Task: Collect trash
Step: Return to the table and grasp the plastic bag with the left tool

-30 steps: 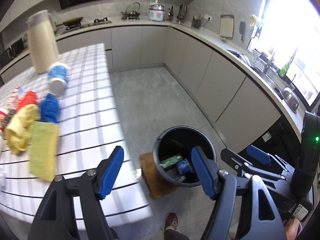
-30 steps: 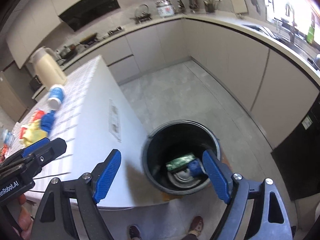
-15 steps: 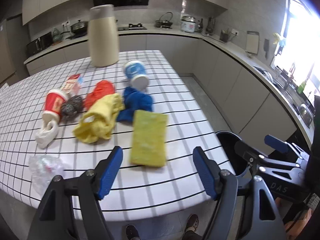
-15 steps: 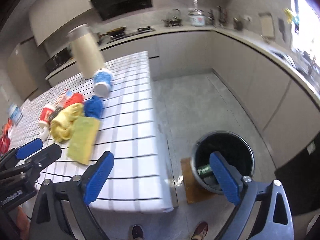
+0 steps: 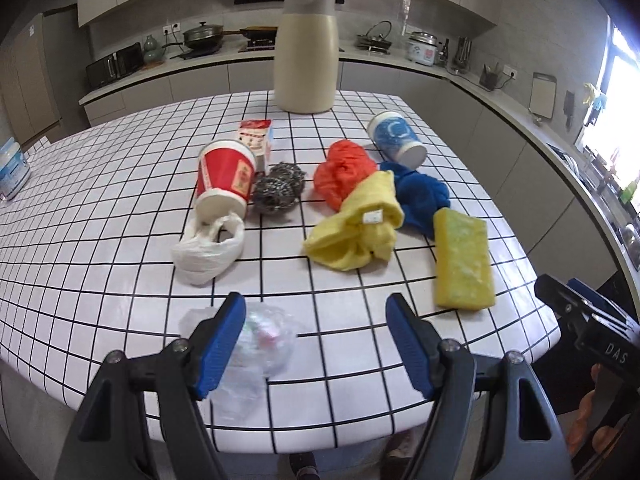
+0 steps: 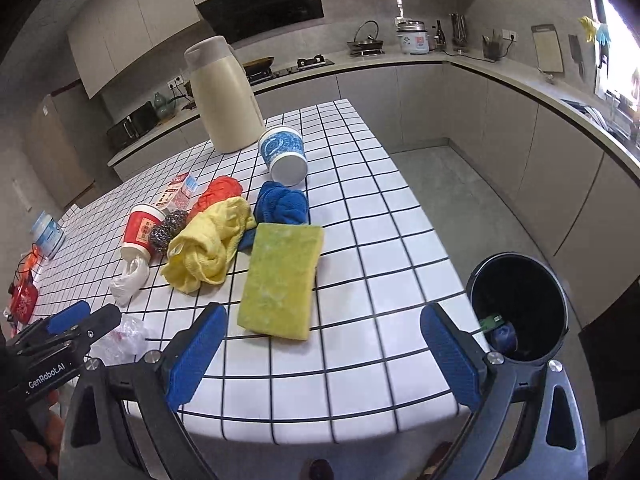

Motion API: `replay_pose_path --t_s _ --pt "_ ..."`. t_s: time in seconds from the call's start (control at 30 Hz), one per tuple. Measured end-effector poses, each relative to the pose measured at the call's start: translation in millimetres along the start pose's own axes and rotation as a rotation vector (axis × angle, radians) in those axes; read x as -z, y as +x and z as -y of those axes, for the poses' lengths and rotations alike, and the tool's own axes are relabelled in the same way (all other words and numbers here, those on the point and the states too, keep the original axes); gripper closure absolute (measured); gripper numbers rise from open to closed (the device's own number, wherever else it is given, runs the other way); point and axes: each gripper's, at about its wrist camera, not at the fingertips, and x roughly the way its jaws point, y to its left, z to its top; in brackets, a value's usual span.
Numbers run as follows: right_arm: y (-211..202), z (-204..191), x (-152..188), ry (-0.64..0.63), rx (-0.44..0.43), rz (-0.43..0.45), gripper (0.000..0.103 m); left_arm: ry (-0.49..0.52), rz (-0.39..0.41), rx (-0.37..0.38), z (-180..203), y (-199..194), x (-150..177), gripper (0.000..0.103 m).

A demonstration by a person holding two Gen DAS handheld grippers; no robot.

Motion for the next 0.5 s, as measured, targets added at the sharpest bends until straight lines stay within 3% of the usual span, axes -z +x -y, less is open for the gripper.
replay_pose_path --t_s 0.33,0.5 --pt "10.4 -14.7 -10.4 -0.048 0.003 -0.003 0.004 -0.058 0.011 -0.018 -12.2 5.1 -7.2 0.029" --pt "25.2 -12.0 -13.9 -0.055 -0.041 -0.032 0.004 -0.098 0.021 -0.075 -18.3 3.6 -3.5 0.029"
